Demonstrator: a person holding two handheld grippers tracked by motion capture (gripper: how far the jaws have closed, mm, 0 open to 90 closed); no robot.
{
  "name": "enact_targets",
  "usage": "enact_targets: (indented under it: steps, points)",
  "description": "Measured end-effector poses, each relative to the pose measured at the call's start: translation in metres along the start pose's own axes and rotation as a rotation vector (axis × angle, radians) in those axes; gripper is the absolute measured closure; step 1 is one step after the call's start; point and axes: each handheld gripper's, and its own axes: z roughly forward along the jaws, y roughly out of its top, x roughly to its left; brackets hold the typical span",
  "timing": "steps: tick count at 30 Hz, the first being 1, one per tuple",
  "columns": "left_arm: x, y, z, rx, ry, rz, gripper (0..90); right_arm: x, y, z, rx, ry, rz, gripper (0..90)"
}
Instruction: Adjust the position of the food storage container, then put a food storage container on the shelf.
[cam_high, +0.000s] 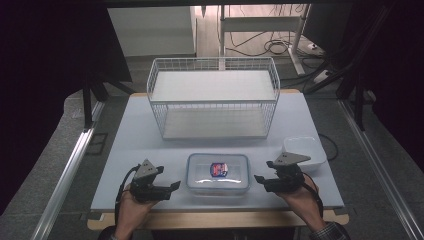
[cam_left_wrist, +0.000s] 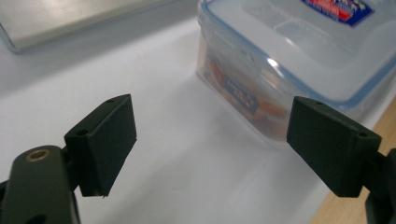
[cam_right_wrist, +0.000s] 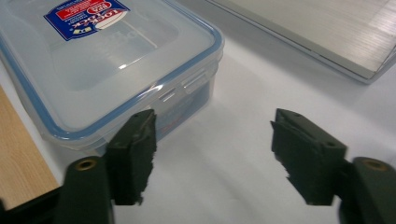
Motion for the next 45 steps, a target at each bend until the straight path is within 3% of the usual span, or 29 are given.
enact_targets:
  steps: [6, 9, 13, 20, 26, 31, 35, 39, 42, 45]
  points:
    - [0.004, -0.001, -0.003, -0.041, -0.012, -0.025, 13.7, 0.000, 0.001, 0.000, -0.014, 0.007, 0.002, 23.8]
    - [0.004, -0.001, -0.003, -0.043, 0.000, 0.001, 11.5, -0.001, 0.001, -0.001, -0.025, 0.010, 0.008, 21.7]
    - [0.003, -0.001, 0.000, -0.060, -0.026, 0.024, 6.9, -0.003, 0.002, -0.001, -0.052, 0.022, 0.012, 14.3]
    - [0.003, 0.003, -0.001, -0.049, -0.060, -0.002, 6.5, -0.001, 0.005, 0.000, -0.051, 0.068, 0.005, 6.4]
    - [0.001, 0.011, -0.004, -0.036, -0.075, -0.011, 6.9, 0.004, 0.010, -0.001, -0.044, 0.060, 0.019, 1.0]
    - [0.000, 0.021, -0.004, -0.052, -0.142, -0.024, 4.4, 0.007, 0.015, -0.002, -0.030, 0.084, 0.059, 0.6]
    - [-0.007, 0.031, 0.004, -0.012, -0.154, 0.004, 5.0, 0.011, 0.018, 0.000, 0.000, 0.090, 0.057, 5.2]
    - [-0.012, 0.039, 0.017, 0.031, -0.164, 0.016, 7.1, 0.014, 0.021, 0.007, 0.020, 0.126, 0.069, 7.7]
    - [-0.010, 0.041, 0.026, 0.057, -0.181, -0.003, 7.6, 0.016, 0.024, 0.016, 0.033, 0.161, 0.076, 7.8]
    - [-0.003, 0.043, 0.037, 0.091, -0.245, -0.058, 7.3, 0.015, 0.023, 0.025, 0.055, 0.210, 0.099, 7.0]
